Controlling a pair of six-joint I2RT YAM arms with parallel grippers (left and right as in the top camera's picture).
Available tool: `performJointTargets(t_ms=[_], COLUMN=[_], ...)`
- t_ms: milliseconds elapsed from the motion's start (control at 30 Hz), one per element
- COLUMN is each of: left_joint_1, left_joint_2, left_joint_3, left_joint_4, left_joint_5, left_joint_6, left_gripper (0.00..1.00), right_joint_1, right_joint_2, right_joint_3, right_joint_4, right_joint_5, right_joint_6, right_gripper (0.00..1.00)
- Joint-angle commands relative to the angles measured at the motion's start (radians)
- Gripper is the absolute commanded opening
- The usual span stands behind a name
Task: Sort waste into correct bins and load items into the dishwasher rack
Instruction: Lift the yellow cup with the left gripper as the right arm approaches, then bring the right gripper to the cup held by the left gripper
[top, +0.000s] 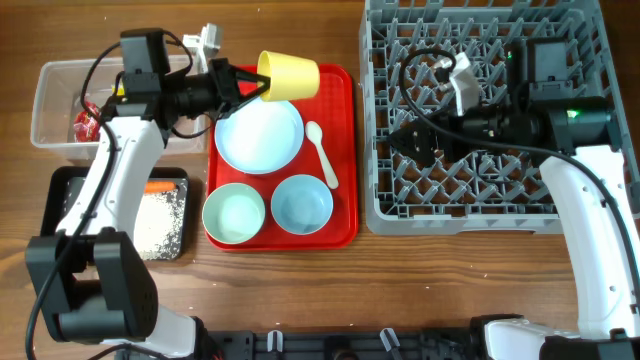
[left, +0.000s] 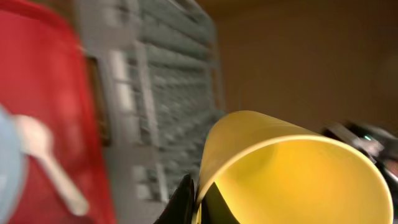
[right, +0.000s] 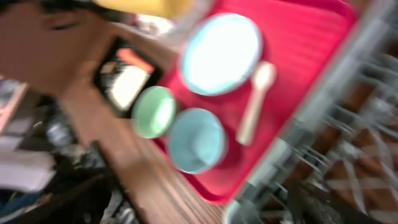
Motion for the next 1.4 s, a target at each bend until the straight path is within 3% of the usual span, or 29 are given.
performJointTargets(t_ms=[0,233,567,1067,1267,1367], left_joint_1=[-0.004,-0.026,-0.053,-0.098,-0.098,-0.097], left_joint_2=[-0.013,-0.013,-0.013,-0.013,-0.013,-0.013], left_joint_3=[0.01,0.01,0.01,0.01,0.01,0.01], left_joint_4=[0.004,0.003,-0.004,-0.034,-0.024,0.01], left_joint_5=[0.257,0.309,0.411,0.409,0.409,0.409], left_joint_6=[0.035,0.034,0.027,0.028,0.031,0.031], left_gripper=[0.04,0.04,0.04,0.04,0.04,0.04], right_joint_1=[0.002,0.009,0.159,0.175,0.224,0.242], right_joint_2=[0.005,0.009,0.123,0.158,0.158,0.158], right_joint_3=[0.015,0.015,0.015,0.015,0.015,0.015], right_joint_4=[0.036,0.101,0.273,0.52,0.554,0.581], right_joint_5=[-0.291,-0.302,-0.334,-0.473,-0.417,-0.324], right_joint_6=[-0.135,-0.134,-0.13,-0.024,-0.023,0.046], right_gripper=[0.93,0.94,0.95,0.96,0.99,1.0])
